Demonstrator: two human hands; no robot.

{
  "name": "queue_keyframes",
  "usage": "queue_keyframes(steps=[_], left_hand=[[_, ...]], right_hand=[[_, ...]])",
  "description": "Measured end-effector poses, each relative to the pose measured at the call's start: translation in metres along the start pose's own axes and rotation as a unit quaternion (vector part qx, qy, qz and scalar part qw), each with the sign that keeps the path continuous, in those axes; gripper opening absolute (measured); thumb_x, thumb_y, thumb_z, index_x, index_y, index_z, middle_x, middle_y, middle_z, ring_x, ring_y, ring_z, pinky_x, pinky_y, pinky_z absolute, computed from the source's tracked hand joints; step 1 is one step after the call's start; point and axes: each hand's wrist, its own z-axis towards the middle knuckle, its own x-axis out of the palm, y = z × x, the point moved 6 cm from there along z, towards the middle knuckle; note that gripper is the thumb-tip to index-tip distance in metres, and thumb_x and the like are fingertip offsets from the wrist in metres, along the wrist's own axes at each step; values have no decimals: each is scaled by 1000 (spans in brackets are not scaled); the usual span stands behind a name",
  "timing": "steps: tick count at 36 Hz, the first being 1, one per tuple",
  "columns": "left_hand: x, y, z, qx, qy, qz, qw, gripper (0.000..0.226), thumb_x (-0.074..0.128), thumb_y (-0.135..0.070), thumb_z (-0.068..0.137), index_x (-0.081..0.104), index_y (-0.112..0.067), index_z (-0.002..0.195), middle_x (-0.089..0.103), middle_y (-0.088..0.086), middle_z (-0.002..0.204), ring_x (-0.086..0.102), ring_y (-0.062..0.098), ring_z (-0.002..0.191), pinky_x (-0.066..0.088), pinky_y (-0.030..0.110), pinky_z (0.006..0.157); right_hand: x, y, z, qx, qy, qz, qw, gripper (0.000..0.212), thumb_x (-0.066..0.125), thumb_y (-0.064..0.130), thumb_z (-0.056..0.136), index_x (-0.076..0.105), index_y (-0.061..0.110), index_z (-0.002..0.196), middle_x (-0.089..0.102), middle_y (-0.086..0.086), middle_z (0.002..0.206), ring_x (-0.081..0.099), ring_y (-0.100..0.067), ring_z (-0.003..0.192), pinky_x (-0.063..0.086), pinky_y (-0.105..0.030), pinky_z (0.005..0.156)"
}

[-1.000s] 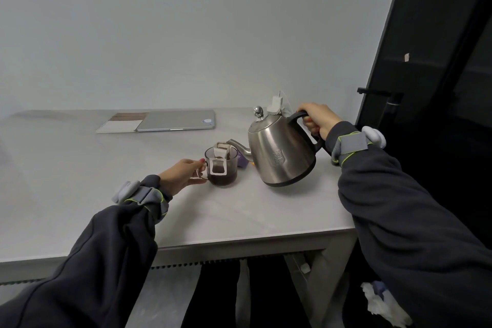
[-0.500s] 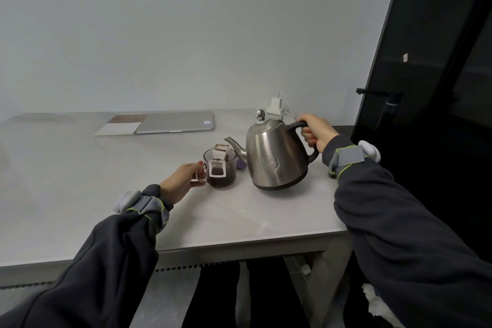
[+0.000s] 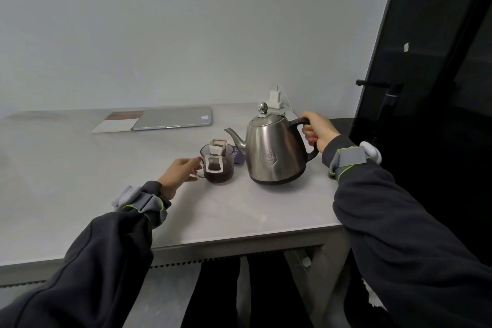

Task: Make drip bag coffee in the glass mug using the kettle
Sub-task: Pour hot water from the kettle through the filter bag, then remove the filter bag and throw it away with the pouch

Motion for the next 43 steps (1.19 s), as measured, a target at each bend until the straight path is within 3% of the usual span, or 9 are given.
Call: queue_keyframes(steps=[6, 11, 17, 24, 29, 34, 43], left_hand=[[-19, 0, 3, -7, -47, 11, 999, 35, 52, -40, 93, 58, -6, 96, 57, 2, 84, 53, 16, 77, 49, 29, 66], [-25, -20, 5, 42, -115, -3, 992, 18, 50, -25, 96, 56, -12, 85, 59, 0, 82, 52, 13, 75, 45, 26, 64], [-15, -72, 14, 110, -149, -1, 983, 21, 50, -15, 93, 55, -17, 73, 59, -2, 78, 49, 10, 68, 39, 21, 60], [28, -130, 40, 144, -110, 0, 983, 17, 48, -14, 94, 56, -15, 78, 60, -1, 78, 50, 9, 67, 39, 20, 58], [89, -154, 69, 136, -55, 11, 989, 21, 48, -14, 93, 55, -17, 74, 60, -2, 75, 49, 10, 65, 39, 22, 57], [139, -156, 93, 113, -15, 30, 993, 21, 48, -14, 94, 57, -16, 75, 60, 0, 74, 49, 11, 65, 40, 24, 58], [236, -132, 131, 55, 59, 65, 995, 13, 51, -14, 93, 58, -9, 84, 60, 6, 80, 49, 13, 66, 42, 24, 57]], right_hand=[[-4, -3, 2, -1, -8, 9, 1000, 34, 45, 17, 83, 24, 20, 55, 19, 9, 30, 13, -8, 26, 11, -18, 37], [-11, 0, 3, 2, -22, 21, 1000, 34, 45, 16, 82, 26, 20, 55, 20, 9, 30, 13, -8, 25, 11, -16, 35], [-28, 11, 10, 0, -51, 53, 997, 33, 43, 18, 85, 28, 18, 55, 22, 10, 27, 15, -6, 23, 11, -12, 32], [-66, 24, 17, -11, -108, 115, 987, 36, 46, 19, 88, 32, 18, 55, 25, 11, 26, 18, -5, 21, 12, -12, 31], [-110, 31, 29, -32, -172, 142, 974, 26, 49, 14, 85, 40, 16, 61, 28, 11, 26, 20, -4, 21, 13, -11, 31], [-146, 27, 46, -23, -213, 144, 966, 29, 51, 16, 85, 42, 16, 58, 31, 12, 25, 21, -4, 21, 14, -11, 32], [-201, 16, 83, -11, -276, 132, 952, 32, 52, 20, 83, 44, 16, 52, 35, 12, 27, 27, -5, 23, 23, -23, 39]])
